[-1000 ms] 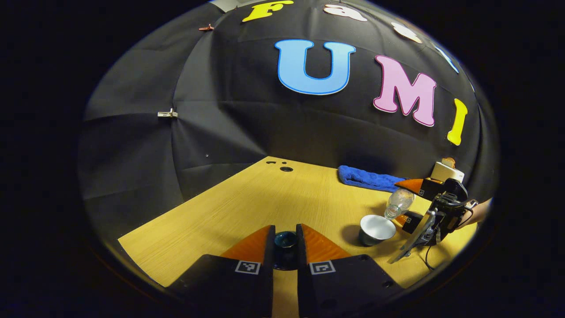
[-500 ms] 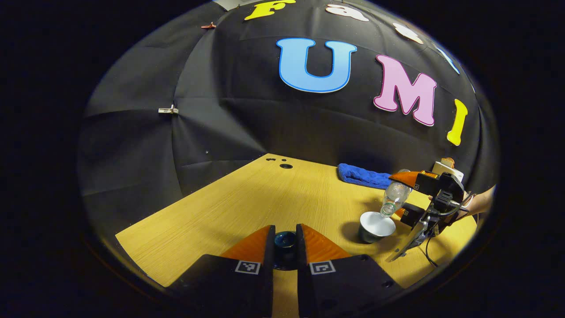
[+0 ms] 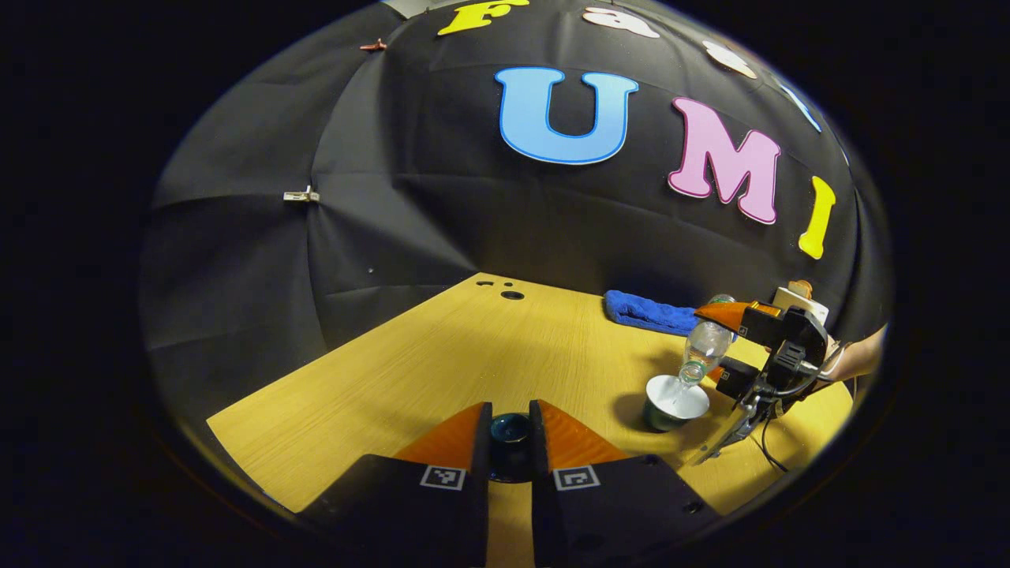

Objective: Open the teacup lid with one hand, grasp the water bottle and pour water into the teacup with the other hand; after pouring, place the water bottle on the coaster and then close the teacup lid.

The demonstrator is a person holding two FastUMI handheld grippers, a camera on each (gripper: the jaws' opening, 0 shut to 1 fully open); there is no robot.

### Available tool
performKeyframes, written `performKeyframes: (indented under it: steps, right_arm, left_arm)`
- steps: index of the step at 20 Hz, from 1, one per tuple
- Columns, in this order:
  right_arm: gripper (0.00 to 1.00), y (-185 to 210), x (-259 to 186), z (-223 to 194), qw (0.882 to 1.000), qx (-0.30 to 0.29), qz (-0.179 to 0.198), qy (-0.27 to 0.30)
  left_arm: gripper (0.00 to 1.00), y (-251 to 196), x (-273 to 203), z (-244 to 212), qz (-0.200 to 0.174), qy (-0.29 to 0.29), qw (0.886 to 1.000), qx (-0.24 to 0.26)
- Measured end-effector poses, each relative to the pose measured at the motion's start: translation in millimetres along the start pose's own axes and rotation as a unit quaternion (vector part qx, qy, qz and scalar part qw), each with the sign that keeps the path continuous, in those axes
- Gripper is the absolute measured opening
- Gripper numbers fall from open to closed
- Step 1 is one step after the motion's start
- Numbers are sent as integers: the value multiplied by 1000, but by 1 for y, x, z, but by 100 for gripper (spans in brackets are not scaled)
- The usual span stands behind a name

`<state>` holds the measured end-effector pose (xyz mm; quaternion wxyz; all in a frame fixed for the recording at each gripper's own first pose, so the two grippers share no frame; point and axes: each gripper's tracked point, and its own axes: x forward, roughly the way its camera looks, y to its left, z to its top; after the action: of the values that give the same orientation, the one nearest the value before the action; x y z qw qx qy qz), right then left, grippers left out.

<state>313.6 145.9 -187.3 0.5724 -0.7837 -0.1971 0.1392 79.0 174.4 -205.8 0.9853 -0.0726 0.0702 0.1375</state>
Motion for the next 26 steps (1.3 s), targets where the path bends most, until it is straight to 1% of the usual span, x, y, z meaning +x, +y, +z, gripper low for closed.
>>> performKeyframes:
  steps: [3, 4, 6, 7, 8, 9, 12, 13, 14, 15, 16, 17, 21, 22, 23, 24, 25, 26]
  right_arm:
    - [71, -7, -1, 7, 1000, -17, -9, -14]
    - [71, -5, -2, 8, 1000, -23, -7, -17]
    - [71, -3, -3, 12, 999, -39, -3, -25]
    - [71, -3, -2, 12, 999, -44, -1, -28]
    - [71, -3, 0, 11, 998, -51, -1, -28]
    - [71, -4, -1, 10, 998, -57, -2, -29]
    - [71, -8, 2, 10, 997, -73, -7, -32]
    - [71, -8, 3, 8, 997, -77, -7, -31]
    - [71, -12, 4, 7, 996, -83, -9, -31]
    - [71, -16, 4, 8, 996, -87, -15, -32]
    - [71, -17, 4, 7, 996, -87, -16, -31]
    - [71, -18, 5, 6, 996, -87, -18, -32]
    - [71, -22, 6, 13, 994, -95, -27, -43]
    - [71, -22, 5, 13, 994, -95, -30, -43]
    - [71, -23, 5, 12, 994, -95, -34, -43]
    - [71, -23, 4, 13, 994, -94, -36, -43]
    - [71, -23, 4, 13, 994, -93, -37, -43]
    - [71, -23, 4, 13, 994, -94, -38, -43]
  left_arm:
    - [26, 0, -1, -3, 0, 2, 1000, -1]
    - [23, 0, 0, -4, 0, 3, 1000, -1]
    - [22, 1, 0, -5, 1, 3, 1000, 6]
    - [26, 0, 0, -4, 0, 2, 1000, 7]
    - [23, 0, 1, -6, -2, 1, 1000, 7]
    - [22, 0, 0, -5, -3, 2, 1000, 6]
    - [23, 0, 1, -8, -2, 4, 1000, 6]
    - [29, 1, 0, -8, -2, 4, 1000, 5]
    - [26, 1, 0, -9, -1, 4, 1000, 4]
    - [26, 2, 0, -10, -1, 4, 1000, 4]
    - [23, 2, 0, -10, 0, 4, 1000, 3]
    - [22, 2, 0, -9, 0, 4, 1000, 3]
    - [23, 2, 0, -9, 0, 2, 1000, 5]
    - [26, 2, -1, -10, 1, 2, 1000, 6]
    - [26, 3, -1, -9, 1, 2, 1000, 7]
    - [23, 3, -1, -9, 2, 1, 1000, 7]
    - [26, 3, -1, -10, 2, 2, 1000, 6]
    - [23, 3, -2, -11, 2, 2, 1000, 5]
